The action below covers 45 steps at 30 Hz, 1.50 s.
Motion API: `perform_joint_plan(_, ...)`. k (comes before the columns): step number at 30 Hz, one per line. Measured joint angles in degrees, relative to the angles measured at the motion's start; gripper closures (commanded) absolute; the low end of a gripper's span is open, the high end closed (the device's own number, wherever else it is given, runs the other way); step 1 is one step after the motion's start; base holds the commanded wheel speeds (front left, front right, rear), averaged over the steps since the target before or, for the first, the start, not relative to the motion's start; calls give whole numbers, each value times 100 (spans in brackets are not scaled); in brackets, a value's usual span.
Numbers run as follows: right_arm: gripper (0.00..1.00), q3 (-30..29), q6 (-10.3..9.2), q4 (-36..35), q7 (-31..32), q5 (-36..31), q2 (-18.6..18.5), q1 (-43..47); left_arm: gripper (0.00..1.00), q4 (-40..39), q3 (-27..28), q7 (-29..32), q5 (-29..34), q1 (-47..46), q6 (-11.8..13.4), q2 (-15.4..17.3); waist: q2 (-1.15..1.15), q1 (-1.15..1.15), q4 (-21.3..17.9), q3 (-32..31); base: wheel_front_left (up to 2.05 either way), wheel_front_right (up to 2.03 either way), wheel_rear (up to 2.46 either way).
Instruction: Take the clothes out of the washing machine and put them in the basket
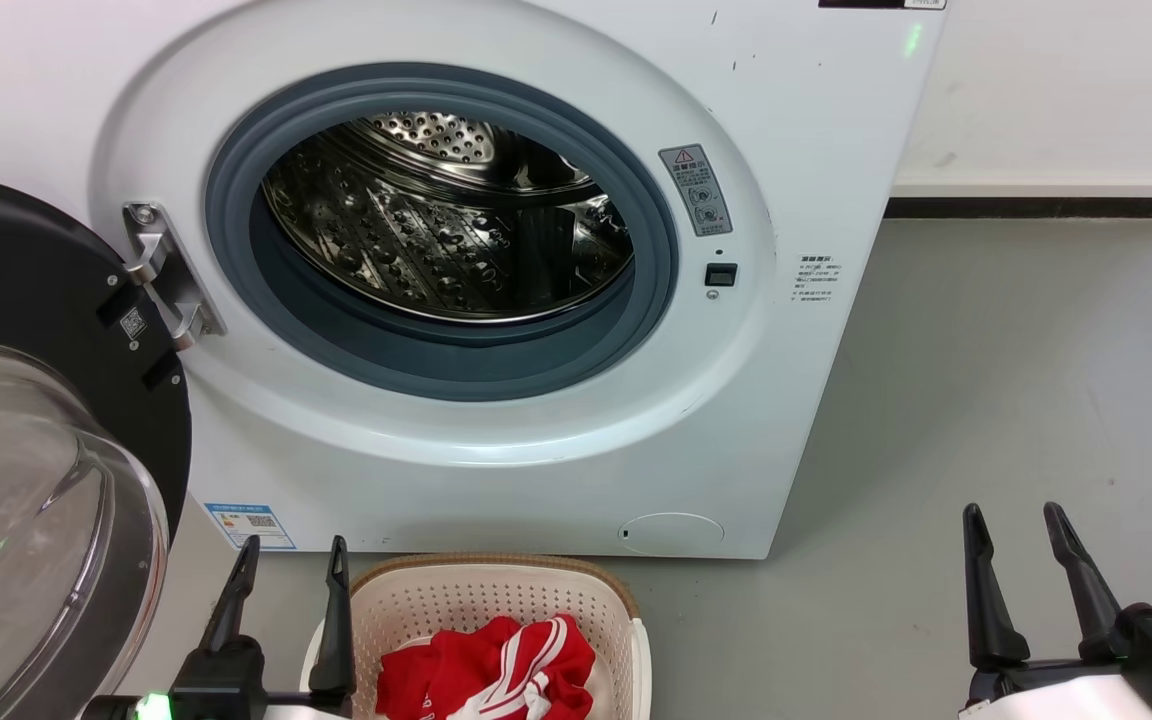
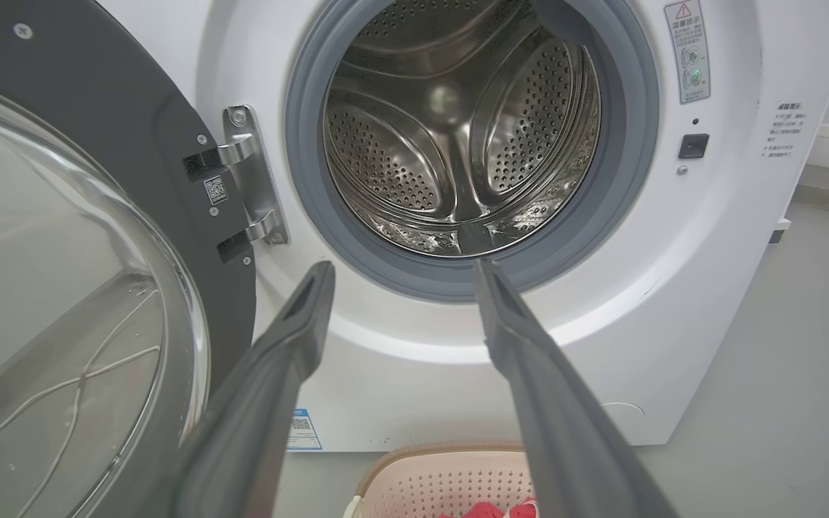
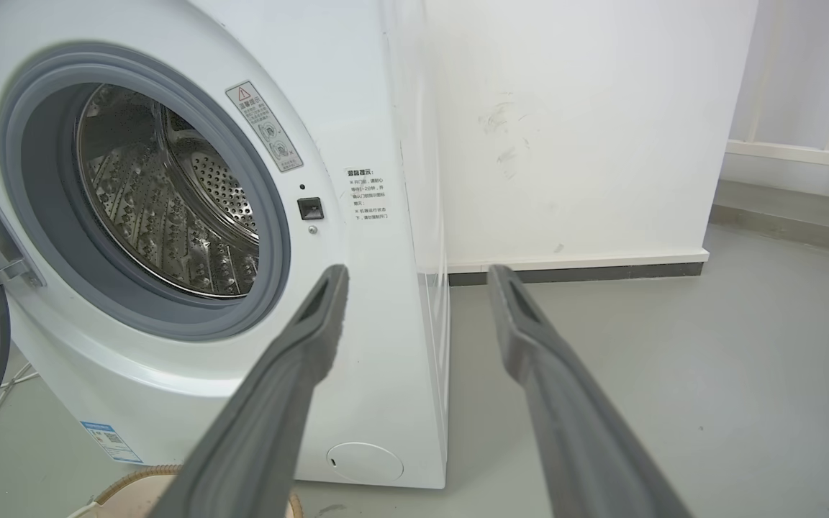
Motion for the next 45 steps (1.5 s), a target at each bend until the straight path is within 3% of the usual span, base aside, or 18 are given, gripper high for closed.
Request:
perform_joint_plan(20, 0, 93, 0, 33, 0, 30, 0, -11, 0, 22, -57, 0, -111, -21, 78, 76, 0, 0, -2, 48, 0, 0, 0)
perform_joint_plan(21, 100, 98, 0, 33, 0, 36, 0, -11, 100, 20, -56, 0, -141, -21, 54, 73, 0, 1, -5, 49, 0, 0, 0)
perform_joint_plan(27, 100, 120, 0, 323, 10, 56, 11, 21, 100, 336, -60, 57, -172, 58, 57, 60, 0, 1, -5, 49, 0, 0, 0)
perform_joint_plan(45, 100, 141, 0, 537, 408, 2072, -57, -142, 100, 553, 75, 541, -2230, -176, -92, 9, 0, 1, -5, 44, 0, 0, 0)
